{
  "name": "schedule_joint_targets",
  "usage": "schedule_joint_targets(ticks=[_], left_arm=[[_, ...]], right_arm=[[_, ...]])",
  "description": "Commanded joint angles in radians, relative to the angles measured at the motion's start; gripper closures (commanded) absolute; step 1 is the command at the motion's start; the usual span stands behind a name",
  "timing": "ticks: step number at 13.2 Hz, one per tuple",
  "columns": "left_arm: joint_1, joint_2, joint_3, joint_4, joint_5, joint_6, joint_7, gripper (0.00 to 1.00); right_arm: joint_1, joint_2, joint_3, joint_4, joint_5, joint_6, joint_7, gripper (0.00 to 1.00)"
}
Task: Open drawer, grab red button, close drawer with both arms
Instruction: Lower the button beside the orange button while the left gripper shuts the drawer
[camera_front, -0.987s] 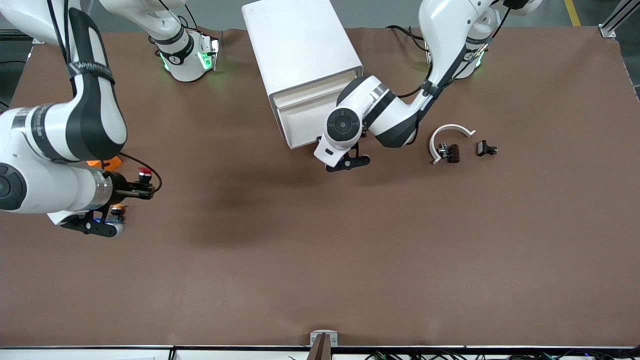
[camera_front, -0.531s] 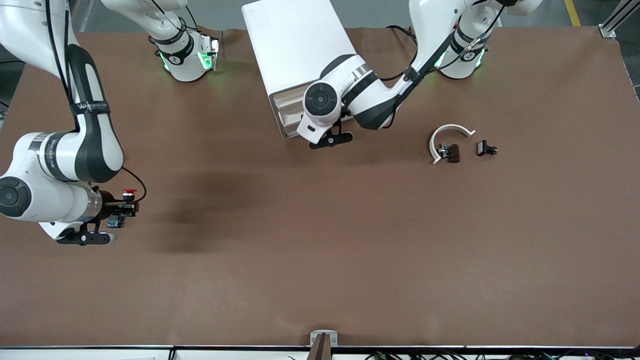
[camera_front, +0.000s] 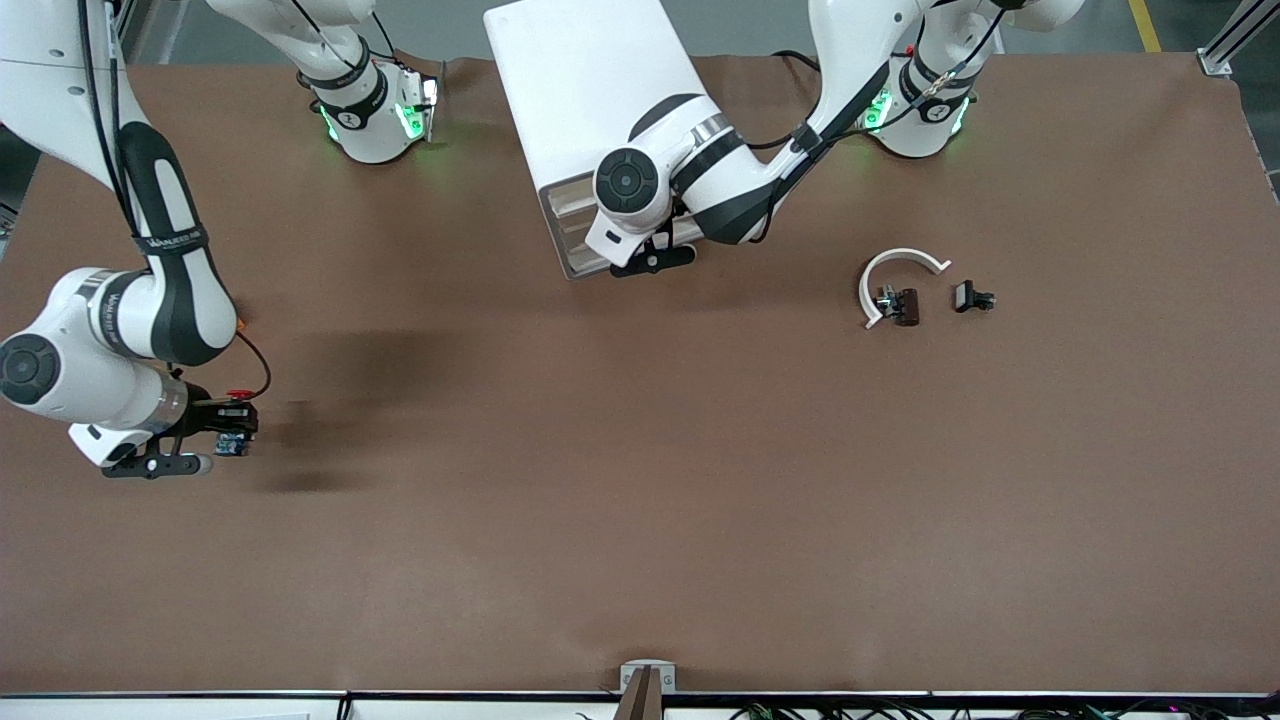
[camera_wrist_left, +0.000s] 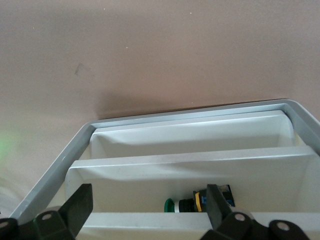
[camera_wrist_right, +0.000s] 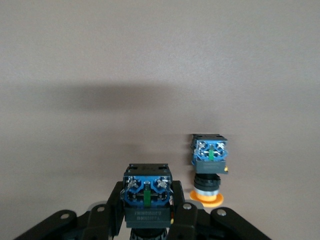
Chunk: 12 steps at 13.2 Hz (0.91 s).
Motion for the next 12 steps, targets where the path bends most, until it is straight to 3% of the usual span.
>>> schedule_joint_targets(ticks=[1,7,12], left_arm=[[0.006,-0.029,-0.043,-0.027,-0.018,-0.008,-0.011,0.0],[0.007,-0.022,-0.036,-0.013,0.001,-0.008,0.011,0.0],[0.153,-0.023,0.015,0.111,0.082,-0.01,0.015,0.0]], right_arm=[[-0.008,0.008,0.018,-0.049,-0.018,0.073,0.01,1.0],[0.012,0.057,0.021,-0.046,-0.005,0.149,0.012,1.0],[0.015,0.091,0.021,-0.046,-0.005,0.19,0.01,1.0]])
